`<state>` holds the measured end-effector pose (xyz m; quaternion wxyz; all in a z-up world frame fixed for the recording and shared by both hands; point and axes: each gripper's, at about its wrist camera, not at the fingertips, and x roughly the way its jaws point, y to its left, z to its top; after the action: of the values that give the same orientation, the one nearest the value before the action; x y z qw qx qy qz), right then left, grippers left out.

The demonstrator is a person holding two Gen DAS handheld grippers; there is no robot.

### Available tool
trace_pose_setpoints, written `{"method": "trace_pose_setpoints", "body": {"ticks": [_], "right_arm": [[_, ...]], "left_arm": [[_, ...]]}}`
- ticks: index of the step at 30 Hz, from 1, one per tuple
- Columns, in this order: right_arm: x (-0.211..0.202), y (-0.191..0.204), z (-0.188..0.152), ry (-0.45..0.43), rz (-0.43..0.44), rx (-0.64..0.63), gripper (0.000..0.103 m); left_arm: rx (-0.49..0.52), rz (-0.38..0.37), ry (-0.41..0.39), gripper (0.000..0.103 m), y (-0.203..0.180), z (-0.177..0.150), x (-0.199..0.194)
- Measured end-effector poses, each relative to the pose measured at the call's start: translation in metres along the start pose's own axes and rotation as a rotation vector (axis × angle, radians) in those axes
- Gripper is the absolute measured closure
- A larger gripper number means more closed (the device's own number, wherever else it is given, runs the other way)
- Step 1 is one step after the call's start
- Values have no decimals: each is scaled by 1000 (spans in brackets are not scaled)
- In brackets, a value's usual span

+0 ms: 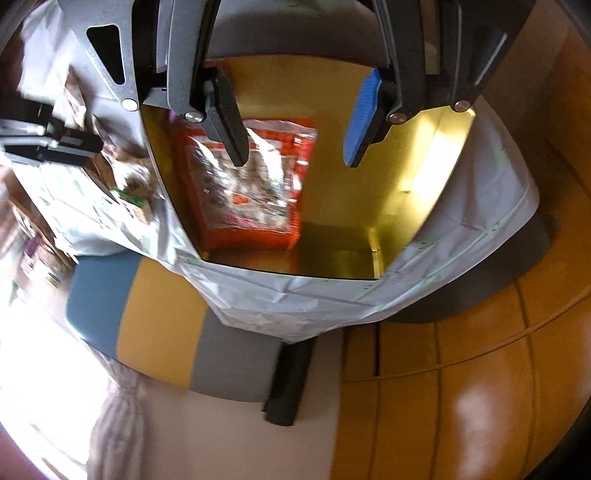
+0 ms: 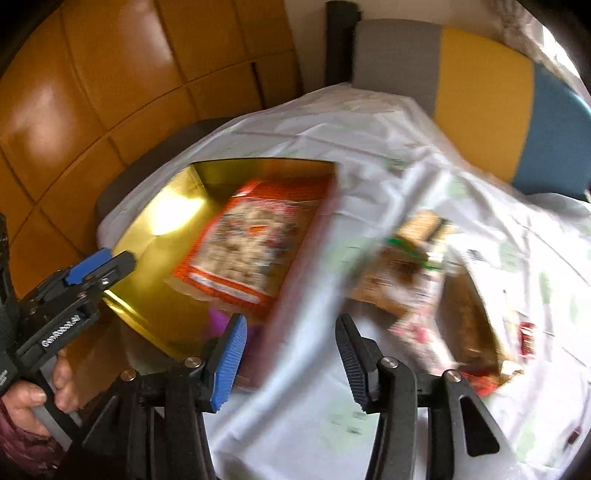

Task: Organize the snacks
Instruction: 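Carry the purple snack to the gold tin and release it with the right tool, then grasp the white wrapped biscuit packet with the left tool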

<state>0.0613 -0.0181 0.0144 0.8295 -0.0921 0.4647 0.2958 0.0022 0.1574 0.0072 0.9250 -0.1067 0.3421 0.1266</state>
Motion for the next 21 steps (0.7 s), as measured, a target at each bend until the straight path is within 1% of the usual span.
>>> {"method": "trace_pose_setpoints", "body": {"ticks": [4,6,8,11,15,17,19,20,21], "right_arm": [[-18,-47,-14,1,-85,52,52],[-26,-76,-21,12,-143,87,52],[-33,-102,-28,24,-194,120,52],[-43,-144,-39,43,-280,182,52],[-52,-200,-56,51,-386,294,52],[-53,-221,-66,51,-424,345,52],[-52,-240,-77,60,-438,420,52],[-51,-247,-79,83,-463,453,52],[-53,-253,-80,74,-479,472,52]], "left_arm": [[58,-50,3,49,-20,-3,-4],[88,-76,0,49,-30,-4,-7],[116,-127,16,49,-43,-5,-9],[159,-181,42,49,-62,-6,-9],[228,-290,120,49,-98,-12,-5],[256,-337,171,49,-118,-18,0],[279,-375,235,49,-138,-24,7],[281,-390,257,49,-146,-27,9],[283,-408,283,49,-155,-30,12]]}}
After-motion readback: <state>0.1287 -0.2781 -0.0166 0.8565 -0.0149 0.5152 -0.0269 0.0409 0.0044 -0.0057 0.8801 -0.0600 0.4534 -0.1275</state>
